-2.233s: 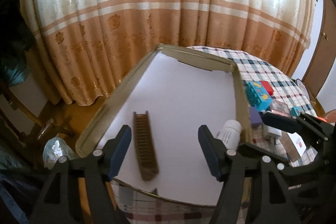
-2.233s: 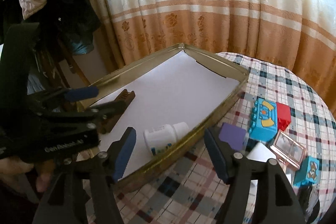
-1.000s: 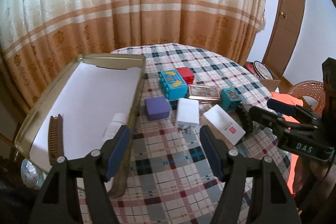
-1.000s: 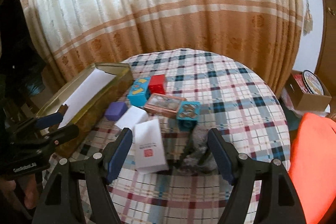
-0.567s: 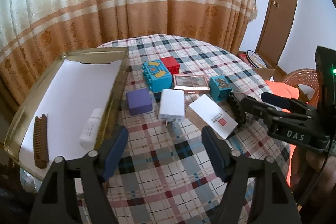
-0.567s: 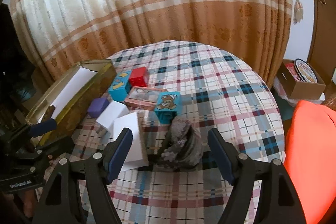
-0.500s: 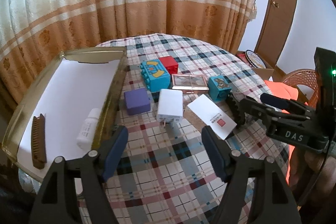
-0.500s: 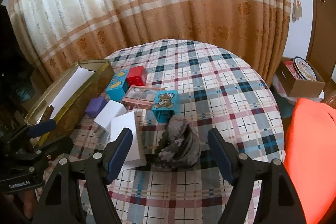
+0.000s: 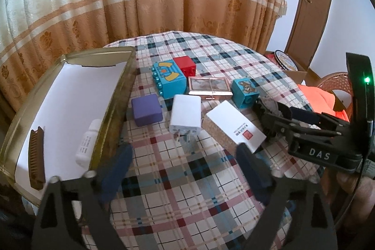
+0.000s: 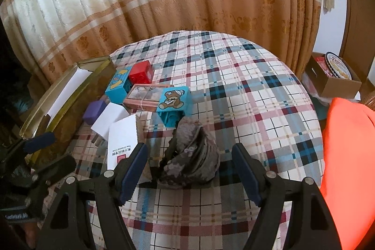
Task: Organize rigid objects
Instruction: 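Lower the right tool onto the grey crumpled object and close on it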
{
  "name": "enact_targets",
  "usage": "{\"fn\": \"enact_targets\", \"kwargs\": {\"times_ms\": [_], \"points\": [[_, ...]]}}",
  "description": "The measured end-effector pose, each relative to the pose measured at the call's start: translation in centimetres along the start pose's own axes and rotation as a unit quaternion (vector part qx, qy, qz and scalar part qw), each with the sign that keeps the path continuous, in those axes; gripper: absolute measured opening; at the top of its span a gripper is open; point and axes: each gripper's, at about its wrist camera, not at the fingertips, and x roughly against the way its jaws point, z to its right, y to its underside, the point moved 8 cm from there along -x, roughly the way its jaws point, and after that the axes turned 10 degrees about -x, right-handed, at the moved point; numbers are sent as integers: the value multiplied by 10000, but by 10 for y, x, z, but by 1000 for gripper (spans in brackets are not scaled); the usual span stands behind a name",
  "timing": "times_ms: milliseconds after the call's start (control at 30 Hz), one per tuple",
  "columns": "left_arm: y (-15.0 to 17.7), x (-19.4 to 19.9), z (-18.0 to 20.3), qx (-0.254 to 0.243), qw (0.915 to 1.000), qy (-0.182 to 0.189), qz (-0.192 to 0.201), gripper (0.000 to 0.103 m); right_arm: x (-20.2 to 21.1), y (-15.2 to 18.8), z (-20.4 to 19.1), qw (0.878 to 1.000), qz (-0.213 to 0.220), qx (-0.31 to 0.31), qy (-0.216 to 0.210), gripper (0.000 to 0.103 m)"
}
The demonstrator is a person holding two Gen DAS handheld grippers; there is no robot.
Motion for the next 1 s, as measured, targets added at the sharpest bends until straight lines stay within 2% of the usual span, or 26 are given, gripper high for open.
{"fn": "enact_targets", "kwargs": {"times_ms": [633, 1000], "points": [[3, -10, 0, 3, 9999, -27, -137, 97, -7, 1, 2, 9999, -47, -83, 94, 76], [4, -14, 2, -34, 9998, -3, -171, 98, -15, 3, 5, 9994, -218, -149, 235, 76]]}}
